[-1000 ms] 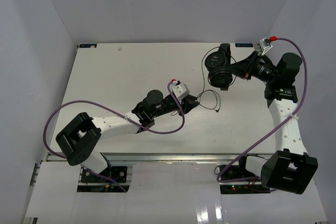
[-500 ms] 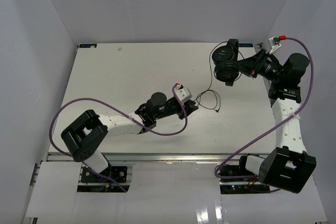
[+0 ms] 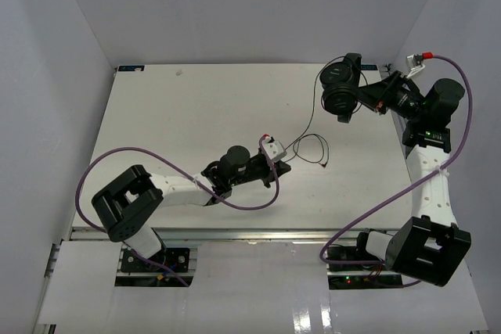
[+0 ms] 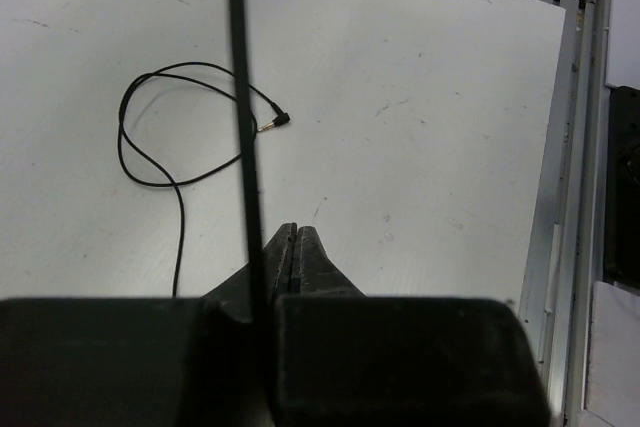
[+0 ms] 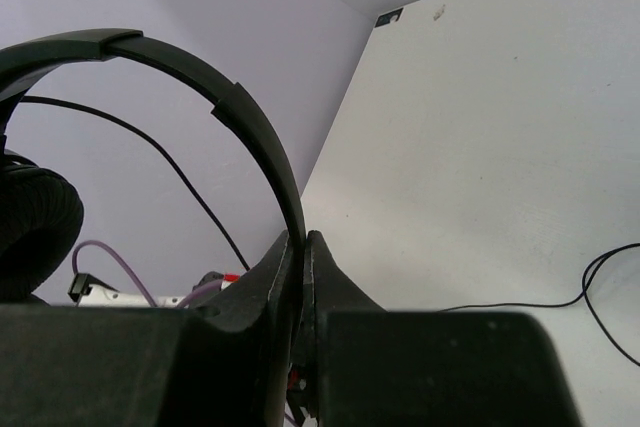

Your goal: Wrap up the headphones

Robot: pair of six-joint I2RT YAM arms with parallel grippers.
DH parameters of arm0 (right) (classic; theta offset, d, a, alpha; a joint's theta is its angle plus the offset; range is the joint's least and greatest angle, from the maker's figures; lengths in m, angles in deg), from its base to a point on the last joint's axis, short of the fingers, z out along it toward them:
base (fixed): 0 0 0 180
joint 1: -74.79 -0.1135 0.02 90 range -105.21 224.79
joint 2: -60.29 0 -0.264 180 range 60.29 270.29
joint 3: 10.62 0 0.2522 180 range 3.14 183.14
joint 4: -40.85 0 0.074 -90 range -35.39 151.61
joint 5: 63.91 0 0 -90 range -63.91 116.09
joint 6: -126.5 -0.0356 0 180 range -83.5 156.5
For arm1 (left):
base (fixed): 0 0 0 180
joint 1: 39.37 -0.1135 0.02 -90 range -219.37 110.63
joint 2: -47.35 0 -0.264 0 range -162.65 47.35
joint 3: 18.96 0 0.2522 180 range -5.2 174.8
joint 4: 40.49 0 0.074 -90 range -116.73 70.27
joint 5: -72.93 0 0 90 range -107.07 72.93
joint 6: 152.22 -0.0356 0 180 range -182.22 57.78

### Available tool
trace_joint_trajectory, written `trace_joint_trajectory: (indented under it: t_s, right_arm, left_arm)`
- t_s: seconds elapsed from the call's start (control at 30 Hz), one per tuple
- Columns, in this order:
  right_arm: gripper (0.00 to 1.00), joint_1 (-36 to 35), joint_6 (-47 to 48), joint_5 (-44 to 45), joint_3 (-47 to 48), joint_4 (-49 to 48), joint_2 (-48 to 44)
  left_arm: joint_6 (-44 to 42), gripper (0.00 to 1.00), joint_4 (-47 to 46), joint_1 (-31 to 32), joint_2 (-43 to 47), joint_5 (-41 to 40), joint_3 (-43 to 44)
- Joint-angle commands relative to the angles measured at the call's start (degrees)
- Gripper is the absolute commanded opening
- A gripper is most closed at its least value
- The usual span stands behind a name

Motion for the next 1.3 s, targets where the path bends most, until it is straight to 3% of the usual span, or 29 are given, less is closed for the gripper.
trace_joint_trajectory:
  t_s: [0.0, 0.2, 0.43, 0.8, 1.03, 1.27]
  right_arm:
    - [0.08, 0.36, 3.75, 7.01, 5.02, 5.2, -0.9]
    - [0.08, 0.36, 12.35, 18.46, 7.66, 15.63, -2.66]
    - [0.08, -1.26, 22.19, 38.76, 6.03, 21.29, -8.03]
    - [0.08, -5.66, 33.81, 53.46, -0.29, 19.13, -11.72]
    - [0.08, -11.98, 42.2, 64.37, -4.49, 18.21, -11.01]
    - [0.08, -18.04, 52.89, 70.38, -7.25, 16.53, -12.65]
  left_arm:
    - [-0.23, 0.05, 1.5, 2.16, -0.33, -1.01, 3.39]
    - [-2.09, 0.04, 6.7, 4.6, -1.74, -1.74, 8.63]
    - [-4.12, 0.03, 11.7, 8.02, -0.54, -2.98, 11.47]
    - [-9.17, 0.03, 23.9, 11.68, 3.57, -2.8, 17.15]
    - [-12.01, 0.03, 34.7, 12.93, 3.33, -0.52, 25.51]
    - [-17.23, 0.03, 42.77, 12.93, 4.58, -5.04, 31.25]
